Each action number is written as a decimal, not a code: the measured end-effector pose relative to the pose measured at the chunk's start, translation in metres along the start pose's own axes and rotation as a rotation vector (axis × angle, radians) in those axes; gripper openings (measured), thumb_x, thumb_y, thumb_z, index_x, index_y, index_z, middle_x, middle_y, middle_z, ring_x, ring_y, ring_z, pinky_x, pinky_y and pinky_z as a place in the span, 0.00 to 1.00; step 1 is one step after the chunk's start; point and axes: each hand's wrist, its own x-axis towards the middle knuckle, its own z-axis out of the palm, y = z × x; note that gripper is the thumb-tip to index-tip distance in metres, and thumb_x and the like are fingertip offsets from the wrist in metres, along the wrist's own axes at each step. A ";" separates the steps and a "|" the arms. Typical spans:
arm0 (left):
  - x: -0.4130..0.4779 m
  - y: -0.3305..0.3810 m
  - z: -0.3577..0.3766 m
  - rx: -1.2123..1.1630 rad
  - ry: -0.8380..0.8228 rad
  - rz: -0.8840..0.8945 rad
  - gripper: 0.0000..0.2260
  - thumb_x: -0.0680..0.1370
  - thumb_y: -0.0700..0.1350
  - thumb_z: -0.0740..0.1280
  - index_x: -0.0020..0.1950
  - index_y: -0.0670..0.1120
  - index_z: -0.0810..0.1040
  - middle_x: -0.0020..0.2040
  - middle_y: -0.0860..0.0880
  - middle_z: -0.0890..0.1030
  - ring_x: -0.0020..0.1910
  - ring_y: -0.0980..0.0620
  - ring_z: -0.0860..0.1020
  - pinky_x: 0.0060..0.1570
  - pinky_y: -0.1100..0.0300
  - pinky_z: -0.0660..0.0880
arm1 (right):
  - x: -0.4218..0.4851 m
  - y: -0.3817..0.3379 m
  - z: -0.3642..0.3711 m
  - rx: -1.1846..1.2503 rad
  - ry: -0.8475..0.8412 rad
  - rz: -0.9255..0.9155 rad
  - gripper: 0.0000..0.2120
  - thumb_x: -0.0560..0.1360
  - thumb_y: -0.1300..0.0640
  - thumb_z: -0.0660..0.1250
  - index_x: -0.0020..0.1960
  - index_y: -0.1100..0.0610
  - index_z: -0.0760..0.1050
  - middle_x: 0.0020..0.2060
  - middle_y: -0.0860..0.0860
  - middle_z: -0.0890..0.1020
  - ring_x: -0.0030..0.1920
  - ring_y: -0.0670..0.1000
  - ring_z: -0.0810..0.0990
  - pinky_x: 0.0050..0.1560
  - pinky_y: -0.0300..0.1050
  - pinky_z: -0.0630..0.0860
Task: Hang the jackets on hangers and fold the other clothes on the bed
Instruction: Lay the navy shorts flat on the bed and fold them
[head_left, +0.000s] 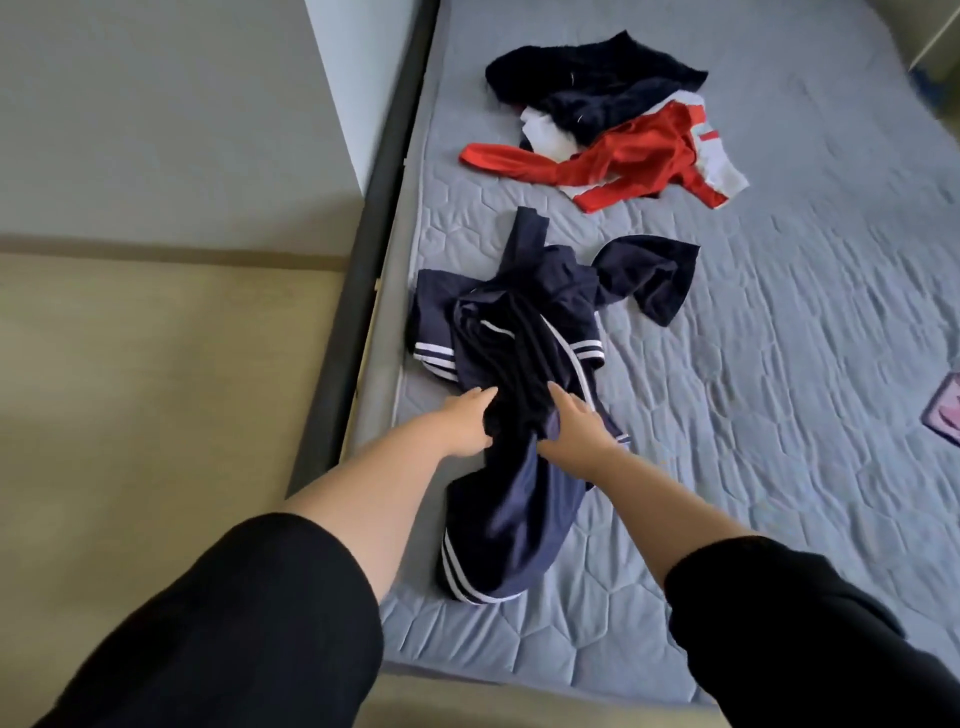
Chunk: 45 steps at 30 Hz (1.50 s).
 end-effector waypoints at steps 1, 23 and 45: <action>0.016 -0.010 0.020 -0.046 -0.022 -0.019 0.40 0.77 0.45 0.68 0.78 0.47 0.42 0.78 0.45 0.53 0.75 0.45 0.58 0.70 0.57 0.58 | 0.015 0.013 0.019 0.009 -0.023 0.016 0.46 0.73 0.49 0.69 0.79 0.49 0.41 0.77 0.54 0.53 0.75 0.58 0.55 0.73 0.55 0.58; 0.134 -0.070 0.165 -0.180 0.530 0.251 0.38 0.71 0.50 0.70 0.77 0.51 0.55 0.71 0.44 0.69 0.67 0.43 0.69 0.63 0.54 0.67 | 0.109 0.112 0.104 0.011 0.449 -0.147 0.21 0.69 0.68 0.62 0.59 0.57 0.77 0.55 0.58 0.78 0.57 0.59 0.76 0.54 0.42 0.69; 0.013 -0.039 0.139 -1.260 0.474 0.136 0.05 0.77 0.39 0.67 0.41 0.44 0.78 0.48 0.41 0.82 0.49 0.43 0.80 0.57 0.49 0.77 | -0.053 0.098 0.149 0.038 0.468 -0.202 0.22 0.65 0.59 0.67 0.59 0.53 0.71 0.47 0.49 0.79 0.50 0.53 0.77 0.43 0.41 0.72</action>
